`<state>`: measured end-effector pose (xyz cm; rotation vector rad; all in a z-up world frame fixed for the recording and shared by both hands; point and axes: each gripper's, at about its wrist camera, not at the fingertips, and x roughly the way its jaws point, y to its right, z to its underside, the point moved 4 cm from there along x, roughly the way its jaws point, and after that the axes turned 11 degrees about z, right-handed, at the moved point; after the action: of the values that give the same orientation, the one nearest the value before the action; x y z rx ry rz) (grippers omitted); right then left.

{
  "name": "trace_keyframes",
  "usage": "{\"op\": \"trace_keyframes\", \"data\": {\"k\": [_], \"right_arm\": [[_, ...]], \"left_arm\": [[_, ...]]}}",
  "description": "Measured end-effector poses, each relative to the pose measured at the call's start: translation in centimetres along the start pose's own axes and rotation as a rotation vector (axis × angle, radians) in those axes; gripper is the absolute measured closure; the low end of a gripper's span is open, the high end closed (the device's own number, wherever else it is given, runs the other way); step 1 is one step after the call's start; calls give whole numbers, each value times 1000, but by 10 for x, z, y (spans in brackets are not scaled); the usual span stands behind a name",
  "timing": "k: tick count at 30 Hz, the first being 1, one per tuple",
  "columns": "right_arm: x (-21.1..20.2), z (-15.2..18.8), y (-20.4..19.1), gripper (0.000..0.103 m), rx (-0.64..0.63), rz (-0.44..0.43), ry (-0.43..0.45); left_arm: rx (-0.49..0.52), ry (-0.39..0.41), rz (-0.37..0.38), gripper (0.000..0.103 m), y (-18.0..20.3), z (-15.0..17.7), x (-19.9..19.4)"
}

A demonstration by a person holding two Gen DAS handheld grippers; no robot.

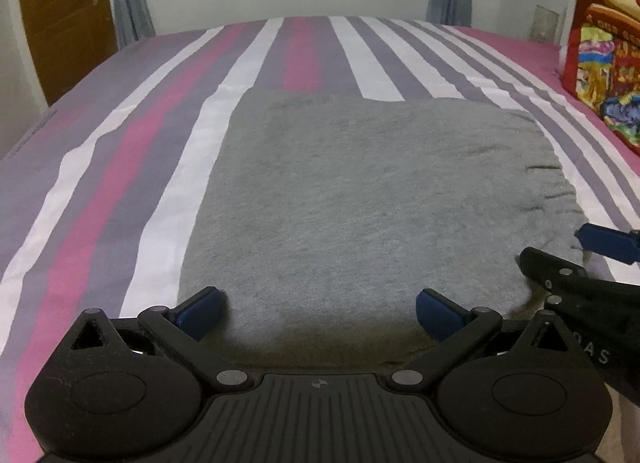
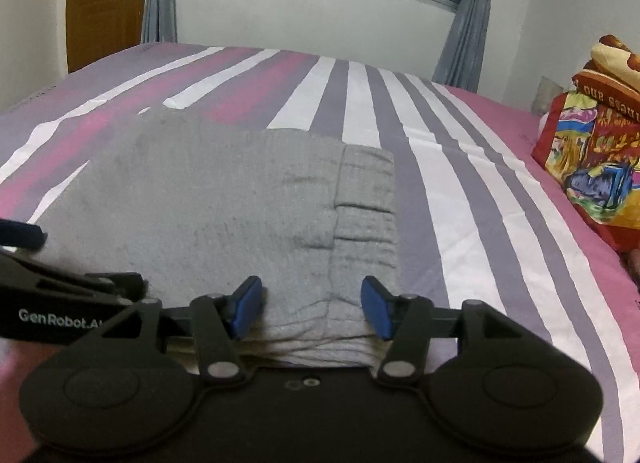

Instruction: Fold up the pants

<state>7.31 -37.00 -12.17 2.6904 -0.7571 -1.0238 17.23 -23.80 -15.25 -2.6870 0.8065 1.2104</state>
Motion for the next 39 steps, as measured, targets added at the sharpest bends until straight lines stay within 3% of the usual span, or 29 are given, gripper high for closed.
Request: {"op": "trace_keyframes", "data": {"k": [4, 8, 18, 26, 31, 39], "right_arm": [[-11, -5, 12, 46, 83, -28, -10], [-12, 4, 23, 46, 134, -52, -86], [-83, 20, 50, 40, 252, -169, -102], [-182, 41, 62, 30, 221, -219, 23], [-234, 55, 72, 27, 225, -221, 99], [-286, 65, 84, 17, 249, -138, 220]], "left_arm": [[-3, -7, -10, 0, -2, -1, -3], [-34, -33, -20, 0, -4, -1, -9], [-66, 14, -27, 0, -8, 12, -86], [-21, 139, -47, 0, 0, 42, -191], [23, 171, -64, 0, 8, 63, -242], [24, 207, -27, 0, 22, 93, -294]]}}
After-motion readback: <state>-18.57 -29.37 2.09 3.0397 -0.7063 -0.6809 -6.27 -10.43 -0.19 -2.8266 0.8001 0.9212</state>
